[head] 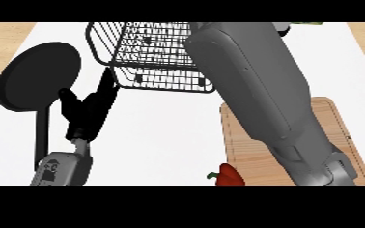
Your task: Pick the pear from the cutting board and place it in the tiered basket
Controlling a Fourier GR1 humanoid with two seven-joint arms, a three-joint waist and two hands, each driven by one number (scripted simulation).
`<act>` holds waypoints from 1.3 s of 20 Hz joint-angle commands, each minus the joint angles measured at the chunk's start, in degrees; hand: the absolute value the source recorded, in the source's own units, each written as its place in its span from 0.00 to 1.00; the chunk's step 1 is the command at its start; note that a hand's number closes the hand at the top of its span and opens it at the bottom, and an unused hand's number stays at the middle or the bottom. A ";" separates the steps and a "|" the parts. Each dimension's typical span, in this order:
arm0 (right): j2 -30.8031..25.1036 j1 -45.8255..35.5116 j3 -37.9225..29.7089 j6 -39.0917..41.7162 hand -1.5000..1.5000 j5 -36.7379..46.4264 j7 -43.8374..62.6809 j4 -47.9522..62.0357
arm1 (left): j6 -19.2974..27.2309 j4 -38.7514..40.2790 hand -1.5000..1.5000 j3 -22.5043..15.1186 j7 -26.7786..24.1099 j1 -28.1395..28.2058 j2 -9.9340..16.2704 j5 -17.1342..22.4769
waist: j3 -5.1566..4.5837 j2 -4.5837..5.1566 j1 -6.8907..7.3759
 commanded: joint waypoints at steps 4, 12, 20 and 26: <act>0.25 -4.73 -0.54 -17.28 1.00 -4.67 -0.82 17.58 | -3.29 0.52 0.50 -2.34 -1.69 -1.85 -1.16 0.38 | -0.11 0.69 1.66; 0.25 -4.86 -1.83 -30.37 0.00 -22.25 -15.54 21.77 | -3.34 2.65 0.50 -2.31 -2.10 -4.16 -1.83 -0.25 | -0.04 1.05 3.03; 0.26 -8.86 -0.97 -40.18 0.00 -26.72 -28.51 30.25 | -2.86 1.64 0.50 -4.00 -1.06 -4.57 -3.37 -1.20 | -0.10 1.46 4.38; 0.26 -14.18 -2.57 -51.70 0.00 -25.16 -26.02 35.54 | -1.01 1.06 0.50 -4.13 -0.40 -2.89 -3.91 -2.52 | -0.07 0.45 1.88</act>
